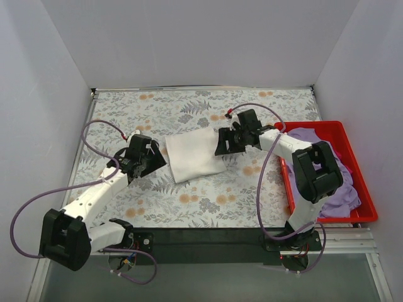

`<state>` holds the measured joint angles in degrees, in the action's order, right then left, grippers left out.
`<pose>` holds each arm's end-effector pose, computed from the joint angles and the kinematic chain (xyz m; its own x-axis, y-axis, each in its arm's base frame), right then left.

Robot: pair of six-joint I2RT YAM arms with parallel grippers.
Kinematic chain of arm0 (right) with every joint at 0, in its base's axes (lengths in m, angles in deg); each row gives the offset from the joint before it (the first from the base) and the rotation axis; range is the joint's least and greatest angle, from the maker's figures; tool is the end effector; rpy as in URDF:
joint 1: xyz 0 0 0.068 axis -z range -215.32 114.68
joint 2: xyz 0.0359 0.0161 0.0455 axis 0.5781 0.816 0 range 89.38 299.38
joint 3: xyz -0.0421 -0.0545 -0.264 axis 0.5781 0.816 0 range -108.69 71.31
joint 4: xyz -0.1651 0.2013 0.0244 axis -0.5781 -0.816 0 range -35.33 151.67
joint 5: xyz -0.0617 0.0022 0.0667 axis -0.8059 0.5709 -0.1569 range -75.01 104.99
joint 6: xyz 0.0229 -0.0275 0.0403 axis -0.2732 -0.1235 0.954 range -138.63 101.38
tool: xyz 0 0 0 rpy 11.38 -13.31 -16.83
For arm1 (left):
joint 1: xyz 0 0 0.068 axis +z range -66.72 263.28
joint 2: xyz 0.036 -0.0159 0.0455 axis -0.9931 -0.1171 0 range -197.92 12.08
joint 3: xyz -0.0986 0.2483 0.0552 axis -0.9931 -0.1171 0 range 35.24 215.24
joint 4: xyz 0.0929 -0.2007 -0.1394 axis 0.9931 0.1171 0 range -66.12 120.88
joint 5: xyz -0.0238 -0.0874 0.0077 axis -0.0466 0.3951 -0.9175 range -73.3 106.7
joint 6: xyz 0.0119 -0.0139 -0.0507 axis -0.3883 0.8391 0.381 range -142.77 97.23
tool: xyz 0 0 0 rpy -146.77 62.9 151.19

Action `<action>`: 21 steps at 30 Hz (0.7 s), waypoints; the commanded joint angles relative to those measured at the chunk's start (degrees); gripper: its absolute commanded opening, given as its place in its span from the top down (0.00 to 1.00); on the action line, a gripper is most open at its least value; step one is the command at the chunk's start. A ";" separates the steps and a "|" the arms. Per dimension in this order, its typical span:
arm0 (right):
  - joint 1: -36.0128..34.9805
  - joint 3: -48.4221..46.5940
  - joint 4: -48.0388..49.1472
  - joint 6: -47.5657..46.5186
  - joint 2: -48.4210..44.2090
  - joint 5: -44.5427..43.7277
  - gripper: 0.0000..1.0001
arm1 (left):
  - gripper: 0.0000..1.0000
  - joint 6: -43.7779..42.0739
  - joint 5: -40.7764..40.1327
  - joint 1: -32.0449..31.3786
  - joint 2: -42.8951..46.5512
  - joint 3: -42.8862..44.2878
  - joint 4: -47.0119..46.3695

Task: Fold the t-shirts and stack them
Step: Neatly place the folded tshirt to the corner

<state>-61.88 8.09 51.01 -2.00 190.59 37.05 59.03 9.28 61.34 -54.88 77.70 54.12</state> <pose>0.3268 0.1784 0.1887 -0.8254 -0.1162 -0.5524 -0.4177 0.7840 0.4591 0.2128 -0.0809 0.2202 -0.4062 -0.8945 -0.1867 -0.7068 0.4371 -0.5563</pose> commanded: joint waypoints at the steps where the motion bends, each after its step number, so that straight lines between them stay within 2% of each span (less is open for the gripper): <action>1: 0.38 -6.64 -7.79 -5.19 1.17 -5.36 0.37 | 0.42 -1.90 -5.41 -0.04 4.46 1.84 3.16; 11: -0.76 -16.14 -9.82 -7.13 10.76 -5.45 0.40 | 0.41 -3.93 -6.47 -0.13 7.63 -2.11 0.96; 18: -5.15 -16.32 -10.35 -6.69 14.28 -4.75 0.44 | 0.41 -4.72 -4.97 -0.13 6.67 -3.61 -0.62; 21: -5.77 -16.06 -10.88 -6.69 15.16 -6.07 0.52 | 0.41 -4.89 -5.06 -0.04 7.02 -4.31 -1.32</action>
<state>-66.58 -7.10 42.10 -8.39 204.03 31.61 55.16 4.69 61.34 -48.63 74.66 54.36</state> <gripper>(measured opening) 0.497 0.588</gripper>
